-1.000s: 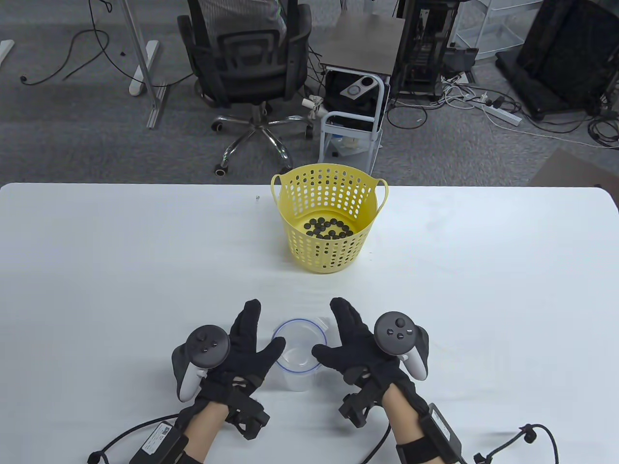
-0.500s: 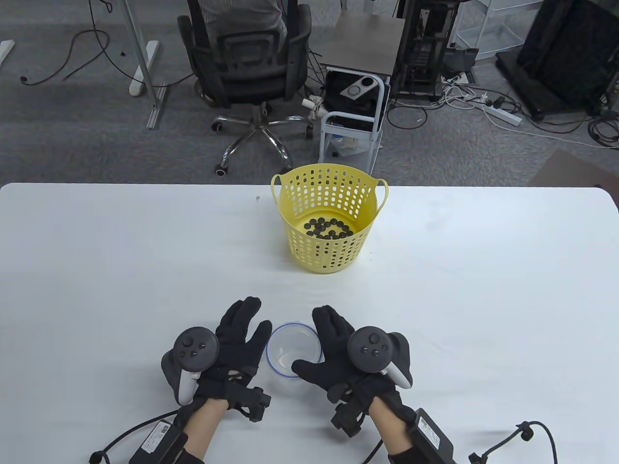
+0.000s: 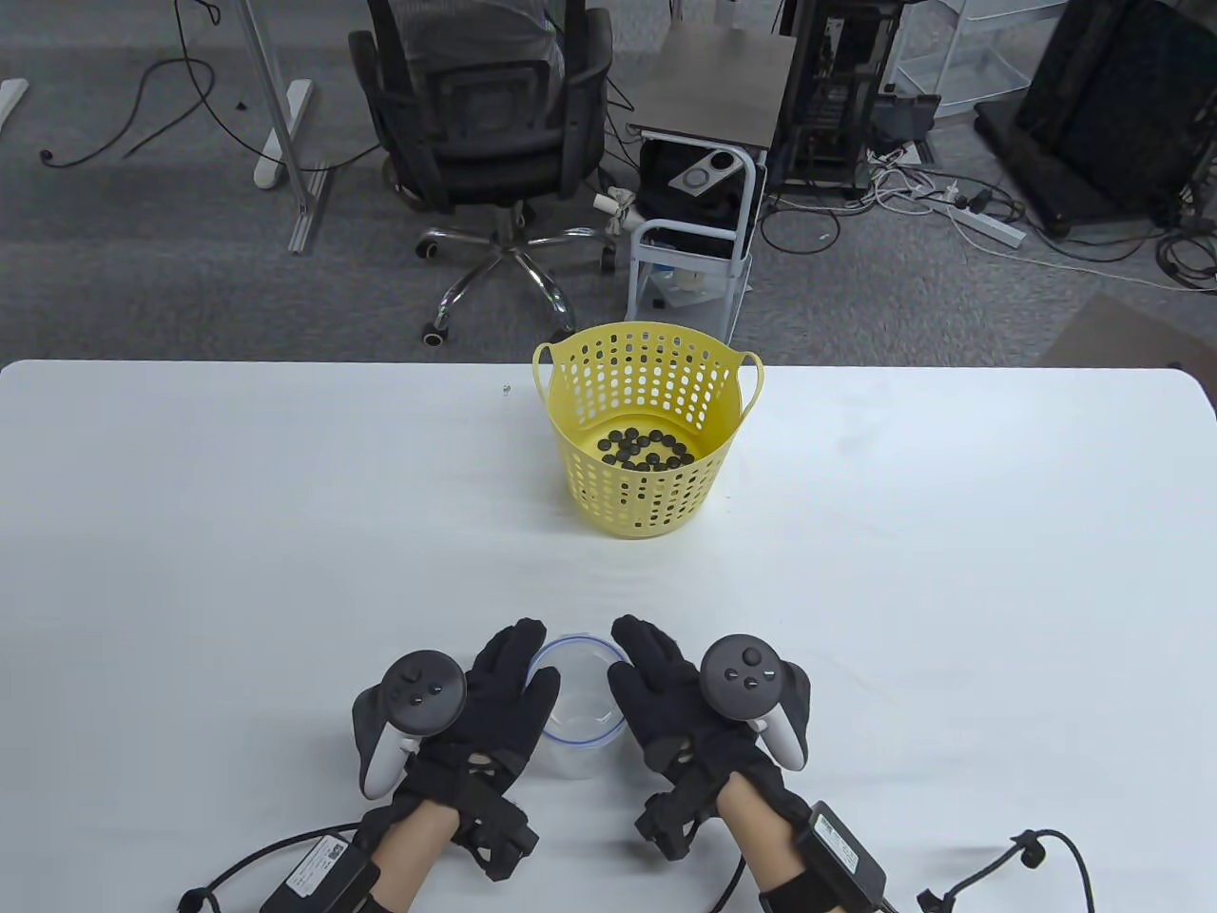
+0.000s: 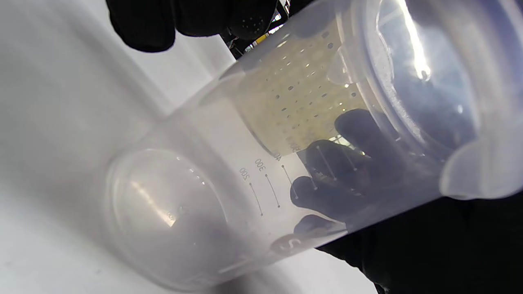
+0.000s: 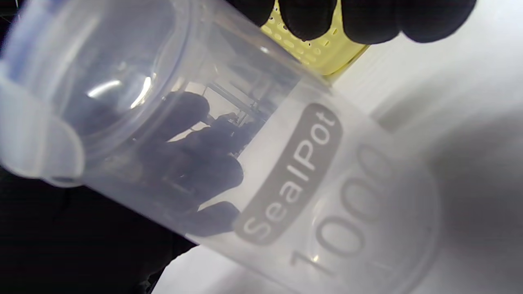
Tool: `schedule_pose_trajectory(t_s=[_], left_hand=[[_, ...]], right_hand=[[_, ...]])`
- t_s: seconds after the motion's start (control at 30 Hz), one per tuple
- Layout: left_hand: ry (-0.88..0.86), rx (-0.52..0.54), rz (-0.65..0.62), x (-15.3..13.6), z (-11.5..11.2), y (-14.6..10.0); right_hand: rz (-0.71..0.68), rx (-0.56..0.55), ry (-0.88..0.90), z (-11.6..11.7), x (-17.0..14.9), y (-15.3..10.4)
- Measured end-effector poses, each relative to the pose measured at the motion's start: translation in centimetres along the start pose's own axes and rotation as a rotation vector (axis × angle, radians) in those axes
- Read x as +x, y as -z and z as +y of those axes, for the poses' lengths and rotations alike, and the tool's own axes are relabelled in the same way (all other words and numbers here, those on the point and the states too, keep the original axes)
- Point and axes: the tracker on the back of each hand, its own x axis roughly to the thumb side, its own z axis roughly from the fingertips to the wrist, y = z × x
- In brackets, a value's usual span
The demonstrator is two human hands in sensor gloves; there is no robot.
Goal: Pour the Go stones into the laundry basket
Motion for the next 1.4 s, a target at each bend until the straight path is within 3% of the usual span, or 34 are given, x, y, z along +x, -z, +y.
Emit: schedule_pose_trajectory(t_s=[0.23, 0.3, 0.37, 0.43, 0.5, 0.67, 0.8, 1.07, 1.4], left_hand=[[-0.072, -0.067, 0.003, -0.8, -0.5, 0.4], [-0.146, -0.160, 0.049, -1.0, -0.8, 0.7], [-0.332, -0.306, 0.115, -1.2, -1.0, 0.8], [-0.319, -0.322, 0.093, -1.4, -1.1, 0.8], [-0.243, -0.233, 0.076, -1.4, -0.8, 1.0], [-0.167, -0.208, 0.016, -1.1, 0.1, 1.0], [0.002, -0.008, -0.066, -0.2, 1.7, 0.6], [0.320, 0.226, -0.181, 1.0, 4.8, -0.5], [0.752, 0.361, -0.137, 1.0, 6.4, -1.1]], right_hand=[[0.010, 0.076, 0.138, 0.9, -0.7, 0.2], [0.038, 0.116, 0.169, 1.2, -0.7, 0.1], [0.084, 0.174, 0.226, 1.4, -1.0, 0.2], [0.087, 0.193, 0.237, 1.3, -0.9, 0.2], [0.061, 0.154, 0.169, 1.1, -0.9, 0.1], [0.031, 0.056, 0.078, 0.2, -0.2, 0.1], [-0.050, -0.044, -0.035, -1.4, 0.6, -0.2], [-0.143, -0.257, -0.269, -4.3, 1.0, -0.9], [-0.144, -0.418, -0.557, -5.8, 0.5, -1.3]])
